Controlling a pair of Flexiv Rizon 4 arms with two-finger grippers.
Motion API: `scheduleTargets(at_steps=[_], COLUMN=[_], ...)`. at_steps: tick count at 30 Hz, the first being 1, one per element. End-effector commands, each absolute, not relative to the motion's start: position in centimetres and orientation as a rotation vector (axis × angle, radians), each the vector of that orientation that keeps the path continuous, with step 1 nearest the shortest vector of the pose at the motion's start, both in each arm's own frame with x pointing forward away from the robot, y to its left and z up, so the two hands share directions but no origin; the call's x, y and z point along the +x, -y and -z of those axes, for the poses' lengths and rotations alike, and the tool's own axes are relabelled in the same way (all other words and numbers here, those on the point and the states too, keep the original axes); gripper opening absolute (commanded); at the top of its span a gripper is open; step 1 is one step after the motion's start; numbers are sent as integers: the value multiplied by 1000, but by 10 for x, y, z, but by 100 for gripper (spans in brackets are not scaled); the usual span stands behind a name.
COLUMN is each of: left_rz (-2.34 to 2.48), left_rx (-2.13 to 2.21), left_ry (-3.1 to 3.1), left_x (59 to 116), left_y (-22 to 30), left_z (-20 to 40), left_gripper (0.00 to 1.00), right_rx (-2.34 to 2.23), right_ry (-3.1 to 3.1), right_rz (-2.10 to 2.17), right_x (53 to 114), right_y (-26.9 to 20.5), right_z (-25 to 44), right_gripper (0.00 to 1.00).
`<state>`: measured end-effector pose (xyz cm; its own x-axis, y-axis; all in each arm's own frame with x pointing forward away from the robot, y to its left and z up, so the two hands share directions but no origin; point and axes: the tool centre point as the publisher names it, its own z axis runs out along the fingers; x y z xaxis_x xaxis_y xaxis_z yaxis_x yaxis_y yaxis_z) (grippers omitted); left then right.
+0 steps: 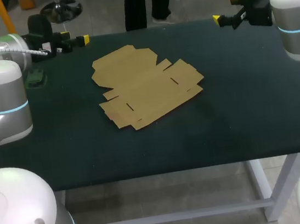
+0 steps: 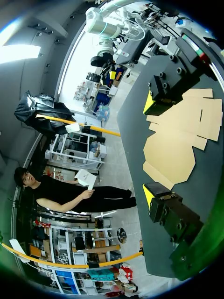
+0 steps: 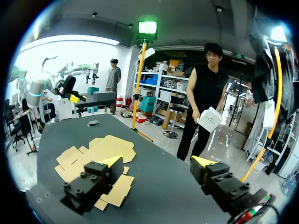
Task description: Assemble the packaging by folding the flat box into shape, placing the metal phone stand inside, and closing the box properly
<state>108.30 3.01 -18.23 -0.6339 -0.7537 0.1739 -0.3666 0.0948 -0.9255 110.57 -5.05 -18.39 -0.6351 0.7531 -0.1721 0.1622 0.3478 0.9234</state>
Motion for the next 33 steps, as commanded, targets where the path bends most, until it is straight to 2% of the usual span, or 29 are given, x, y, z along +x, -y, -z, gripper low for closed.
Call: scheduleTargets(at_steps=[1, 33], left_rz=[1551, 1594], left_rx=[-1104, -1203], left_ry=[-2034, -2141], left_x=[1083, 1082], left_y=[-30, -27], left_z=[182, 176], left_gripper=[100, 100], right_rx=[794, 903], right_ry=[-2017, -2136], right_rz=[-1288, -1273], right_x=[1105, 1100], right_y=[50, 45], right_z=[184, 184], right_gripper=[100, 100])
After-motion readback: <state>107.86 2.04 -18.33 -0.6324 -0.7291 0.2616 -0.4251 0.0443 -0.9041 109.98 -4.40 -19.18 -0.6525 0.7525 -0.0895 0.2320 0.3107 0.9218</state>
